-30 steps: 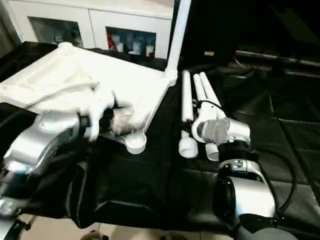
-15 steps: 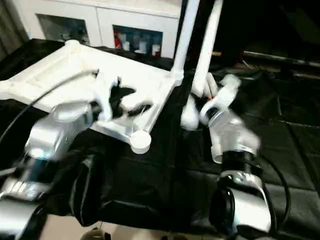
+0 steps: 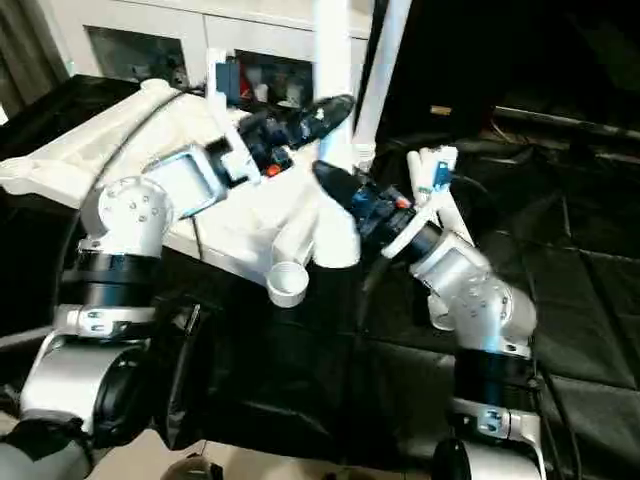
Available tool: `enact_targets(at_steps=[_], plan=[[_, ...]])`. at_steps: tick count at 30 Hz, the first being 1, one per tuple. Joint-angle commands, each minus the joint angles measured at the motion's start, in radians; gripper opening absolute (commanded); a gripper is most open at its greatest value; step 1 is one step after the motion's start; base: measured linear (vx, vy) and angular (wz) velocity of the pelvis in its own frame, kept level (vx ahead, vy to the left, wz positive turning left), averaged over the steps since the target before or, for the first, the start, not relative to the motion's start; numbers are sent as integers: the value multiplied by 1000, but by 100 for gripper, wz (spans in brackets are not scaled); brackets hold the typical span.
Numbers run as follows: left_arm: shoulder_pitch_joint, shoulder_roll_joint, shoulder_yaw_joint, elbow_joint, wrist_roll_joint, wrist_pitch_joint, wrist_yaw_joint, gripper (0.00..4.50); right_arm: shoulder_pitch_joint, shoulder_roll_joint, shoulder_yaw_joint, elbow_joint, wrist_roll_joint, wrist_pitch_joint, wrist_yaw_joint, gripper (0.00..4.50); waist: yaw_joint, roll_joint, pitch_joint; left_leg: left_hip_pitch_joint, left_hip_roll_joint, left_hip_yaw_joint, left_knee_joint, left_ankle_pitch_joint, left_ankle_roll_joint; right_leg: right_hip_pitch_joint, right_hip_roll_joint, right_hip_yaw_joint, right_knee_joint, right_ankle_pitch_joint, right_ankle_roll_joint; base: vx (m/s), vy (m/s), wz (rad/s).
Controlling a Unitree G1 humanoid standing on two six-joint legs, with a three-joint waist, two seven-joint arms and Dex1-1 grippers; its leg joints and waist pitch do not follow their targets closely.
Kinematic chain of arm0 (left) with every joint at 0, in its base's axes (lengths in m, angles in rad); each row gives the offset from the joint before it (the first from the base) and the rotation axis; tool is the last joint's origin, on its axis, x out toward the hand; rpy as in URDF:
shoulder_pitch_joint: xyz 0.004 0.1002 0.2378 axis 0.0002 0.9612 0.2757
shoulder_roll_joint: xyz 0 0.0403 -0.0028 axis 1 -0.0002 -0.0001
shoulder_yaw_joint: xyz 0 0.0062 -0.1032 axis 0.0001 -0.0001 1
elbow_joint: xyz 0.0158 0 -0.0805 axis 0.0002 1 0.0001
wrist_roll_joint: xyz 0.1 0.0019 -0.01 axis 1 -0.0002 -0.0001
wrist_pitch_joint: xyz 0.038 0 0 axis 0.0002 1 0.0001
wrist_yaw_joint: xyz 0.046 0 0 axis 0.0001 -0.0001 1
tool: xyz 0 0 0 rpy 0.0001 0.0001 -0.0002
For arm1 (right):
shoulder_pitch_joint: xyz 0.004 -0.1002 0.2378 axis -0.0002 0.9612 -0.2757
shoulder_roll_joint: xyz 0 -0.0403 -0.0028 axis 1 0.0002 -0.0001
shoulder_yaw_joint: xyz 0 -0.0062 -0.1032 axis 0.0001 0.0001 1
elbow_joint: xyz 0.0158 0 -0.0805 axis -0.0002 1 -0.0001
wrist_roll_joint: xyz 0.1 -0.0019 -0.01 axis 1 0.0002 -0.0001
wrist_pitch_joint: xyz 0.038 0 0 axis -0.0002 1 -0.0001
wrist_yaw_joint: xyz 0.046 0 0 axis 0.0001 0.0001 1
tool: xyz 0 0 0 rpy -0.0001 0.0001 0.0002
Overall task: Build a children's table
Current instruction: Pick table leg
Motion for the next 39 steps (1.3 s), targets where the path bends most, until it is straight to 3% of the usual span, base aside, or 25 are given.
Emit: enact_targets(at_steps=[1,4,8,9,14,18,23,25,39], plan=[[-13,-6,8,-13,-26,19,15,450,10,-13,3,-28,-15,3,10,186,4,-7,-76,4,10,4,-56,-86,33,66,-68,44,-79,-125,-175,0,0,0],[-12,-8,18,-32,-57,45,29,450,17,-24,23,-37,-15,6,7,186,3,-12,-75,3,10,4,-56,-86,33,67,-68,43,-79,-126,-173,0,0,0],[-5,-13,29,-49,-69,69,42,450,20,-38,48,-38,-8,-5,5,186,4,-10,-74,3,11,3,-57,-94,28,66,-69,43,-82,-146,-164,0,0,0],[-1,-14,30,-55,-73,73,45,433,20,-39,53,-37,-15,-8,4,186,4,-13,-73,3,11,4,-57,-96,28,67,-69,43,-83,-155,-161,0,0,0],[14,-16,11,-63,-40,60,97,394,15,-46,92,-19,-88,-45,-21,186,3,-13,-72,3,11,3,-58,-92,21,64,-68,44,-85,-170,-140,0,0,0],[12,-33,8,-55,14,33,208,358,-3,-41,152,11,-187,-99,-114,186,0,-13,-72,2,11,2,-58,-95,10,65,-68,44,-85,-178,-122,0,0,0],[11,-58,21,-47,38,8,292,326,-15,-31,187,32,-252,-134,-161,186,-1,-13,-73,2,11,2,-58,-88,13,64,-67,45,-82,-143,-129,0,0,0],[11,-65,29,-37,42,-3,316,290,-16,-27,193,33,-259,-136,-165,186,0,-15,-74,3,11,2,-57,-85,19,65,-66,45,-80,-122,-137,0,0,0],[20,-70,26,-39,81,-45,390,197,-21,-21,231,51,-294,-178,-197,186,-2,-16,-73,5,13,1,-57,-88,21,66,-68,46,-77,-91,-153,0,0,0]])
